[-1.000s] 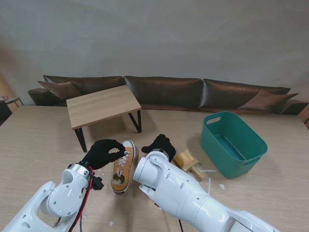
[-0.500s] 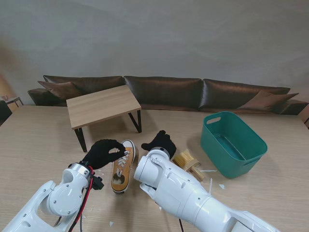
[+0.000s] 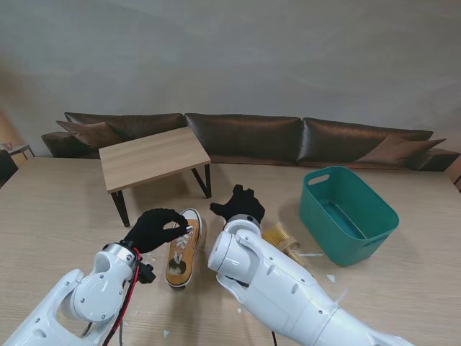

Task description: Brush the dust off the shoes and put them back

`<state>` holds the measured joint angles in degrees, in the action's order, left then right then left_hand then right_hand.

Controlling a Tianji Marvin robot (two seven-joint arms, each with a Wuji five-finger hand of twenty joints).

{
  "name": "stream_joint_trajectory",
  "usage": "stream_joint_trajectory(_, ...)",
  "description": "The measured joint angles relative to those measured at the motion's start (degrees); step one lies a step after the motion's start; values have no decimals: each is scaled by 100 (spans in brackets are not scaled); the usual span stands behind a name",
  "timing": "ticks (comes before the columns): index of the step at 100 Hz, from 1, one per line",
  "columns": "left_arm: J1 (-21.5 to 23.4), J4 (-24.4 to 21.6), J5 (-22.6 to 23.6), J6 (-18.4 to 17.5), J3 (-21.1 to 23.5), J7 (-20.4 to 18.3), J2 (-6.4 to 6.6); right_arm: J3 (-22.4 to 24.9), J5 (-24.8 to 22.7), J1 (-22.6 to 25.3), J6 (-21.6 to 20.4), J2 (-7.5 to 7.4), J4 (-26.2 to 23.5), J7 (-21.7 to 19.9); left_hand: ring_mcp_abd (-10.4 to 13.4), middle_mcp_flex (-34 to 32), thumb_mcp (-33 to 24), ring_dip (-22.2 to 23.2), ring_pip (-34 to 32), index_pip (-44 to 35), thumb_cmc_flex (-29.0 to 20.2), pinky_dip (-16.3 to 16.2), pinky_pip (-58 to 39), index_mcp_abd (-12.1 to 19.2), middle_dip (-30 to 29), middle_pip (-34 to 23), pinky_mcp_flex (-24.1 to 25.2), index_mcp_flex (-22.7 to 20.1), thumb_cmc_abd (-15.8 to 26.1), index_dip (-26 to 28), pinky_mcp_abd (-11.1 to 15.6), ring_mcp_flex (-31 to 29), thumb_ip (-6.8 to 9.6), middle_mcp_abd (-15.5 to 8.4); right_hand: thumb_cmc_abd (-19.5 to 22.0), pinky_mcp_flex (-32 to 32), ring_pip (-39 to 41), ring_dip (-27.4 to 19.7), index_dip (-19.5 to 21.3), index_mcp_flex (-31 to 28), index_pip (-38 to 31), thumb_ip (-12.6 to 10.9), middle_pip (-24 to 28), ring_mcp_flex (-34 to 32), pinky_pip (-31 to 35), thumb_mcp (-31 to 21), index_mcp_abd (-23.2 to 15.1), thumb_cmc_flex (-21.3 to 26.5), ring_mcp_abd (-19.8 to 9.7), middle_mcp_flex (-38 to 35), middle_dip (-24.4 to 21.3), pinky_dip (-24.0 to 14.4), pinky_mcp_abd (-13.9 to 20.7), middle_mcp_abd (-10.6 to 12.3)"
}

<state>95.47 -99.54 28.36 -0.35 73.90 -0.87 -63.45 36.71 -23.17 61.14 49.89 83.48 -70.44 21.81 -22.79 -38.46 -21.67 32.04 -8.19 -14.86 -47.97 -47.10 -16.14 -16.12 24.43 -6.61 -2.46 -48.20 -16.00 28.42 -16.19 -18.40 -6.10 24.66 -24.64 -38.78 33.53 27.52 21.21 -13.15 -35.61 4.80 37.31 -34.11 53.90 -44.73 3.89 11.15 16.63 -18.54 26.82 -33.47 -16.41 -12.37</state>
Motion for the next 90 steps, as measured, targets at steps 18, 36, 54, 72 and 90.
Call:
stream_joint_trajectory(18, -71, 62, -53, 3, -60, -43, 7, 389, -360, 535, -530, -504, -1055, -203, 0, 0, 23, 0, 3, 0, 0, 0, 1, -1, 0, 0, 37, 0, 0, 0, 0, 0, 0, 0, -26, 0, -228, -89, 622, -804, -99, 0, -19, 0, -38, -212, -216, 13, 23, -241, 0, 0, -6, 119)
stream_joint_trajectory(36, -107, 73, -64, 44, -99, -167, 26, 1065, -589, 1341, -1329, -1015, -2202, -698, 0, 0, 58, 0, 4, 0, 0, 0, 2, -2, 0, 0, 56, 0, 0, 0, 0, 0, 1, 0, -309, 0, -484, -152, 770, -1423, -49, -10, -190, -10, -103, -472, -285, 154, 64, -743, -1, 0, -73, 145)
stream_joint_trajectory(54, -35, -61, -1, 203, -89, -413, 65, 1823, -778, 2234, -2638, -1388, -2812, -935, 0, 0, 99, 0, 4, 0, -12, 0, 4, -7, 0, 0, 61, 0, 69, 0, 0, 0, 1, 0, -382, 0, -668, -162, 800, -1738, 135, -11, -293, -122, -164, -612, -446, 253, 73, -1059, -1, 0, -80, 274)
stream_joint_trajectory(72, 152, -404, 181, 342, -19, -718, 131, 2331, -851, 2880, -3641, -1548, -2934, -874, 0, 0, 172, 0, 4, 1, -12, 0, 6, -8, 0, 0, 61, 4, 69, 0, 0, 0, 1, -2, -474, 0, -794, -162, 833, -2008, 254, -11, -409, -308, -222, -764, -528, 341, 45, -1451, -1, 0, -138, 344)
stream_joint_trajectory(90, 317, -672, 309, 469, 55, -921, 181, 2730, -862, 3261, -4247, -1700, -3093, -1184, -1, 0, 180, 0, 4, 13, -12, -58, 8, 28, 0, 0, 58, 11, 69, 0, -45, -11, 2, -56, -520, 0, -828, -163, 833, -2052, 325, -11, -488, -472, -228, -739, -557, 393, 8, -1530, -1, 0, -145, 353)
